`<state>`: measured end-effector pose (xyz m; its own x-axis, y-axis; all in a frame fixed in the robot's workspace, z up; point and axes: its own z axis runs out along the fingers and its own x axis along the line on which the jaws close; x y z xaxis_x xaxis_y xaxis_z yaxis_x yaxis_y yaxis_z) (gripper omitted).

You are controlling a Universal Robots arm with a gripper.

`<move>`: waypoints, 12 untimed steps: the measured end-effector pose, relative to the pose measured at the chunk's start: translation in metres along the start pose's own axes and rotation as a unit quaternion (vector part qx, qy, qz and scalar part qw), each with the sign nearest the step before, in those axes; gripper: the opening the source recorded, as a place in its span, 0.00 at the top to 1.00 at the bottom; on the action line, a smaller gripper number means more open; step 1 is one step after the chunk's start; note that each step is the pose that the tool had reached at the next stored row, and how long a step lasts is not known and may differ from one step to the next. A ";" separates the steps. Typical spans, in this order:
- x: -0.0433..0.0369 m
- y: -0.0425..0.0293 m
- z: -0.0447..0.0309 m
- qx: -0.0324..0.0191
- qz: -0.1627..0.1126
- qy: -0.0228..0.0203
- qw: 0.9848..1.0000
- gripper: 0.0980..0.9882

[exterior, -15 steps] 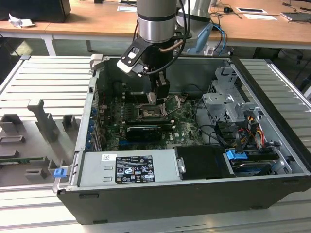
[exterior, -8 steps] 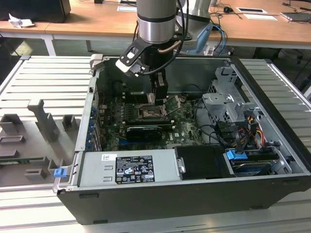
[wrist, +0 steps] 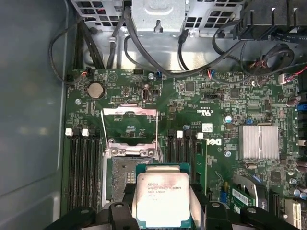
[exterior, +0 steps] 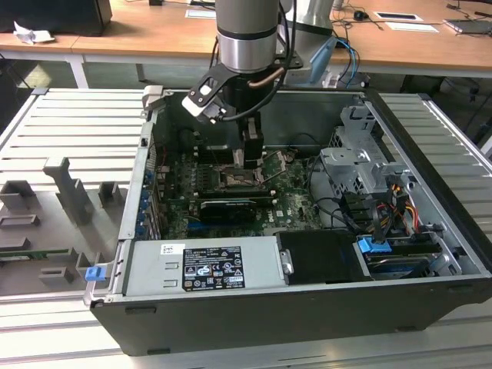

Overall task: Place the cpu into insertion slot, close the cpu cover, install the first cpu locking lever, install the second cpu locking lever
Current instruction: 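Place the cpu into insertion slot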

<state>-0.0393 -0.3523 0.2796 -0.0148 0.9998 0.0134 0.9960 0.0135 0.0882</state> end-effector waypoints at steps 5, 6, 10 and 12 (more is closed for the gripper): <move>0.0028 -0.0003 0.0049 0.000 0.000 0.000 1.000 0.52; 0.0029 -0.0004 0.0055 0.000 0.000 0.000 1.000 0.52; 0.0039 -0.0008 0.0097 0.000 0.002 -0.001 1.000 0.52; 0.0051 -0.0010 0.0128 0.000 0.002 -0.001 1.000 0.52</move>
<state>-0.0392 -0.3471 0.2668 -0.0102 0.9999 0.0125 0.9961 0.0090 0.0879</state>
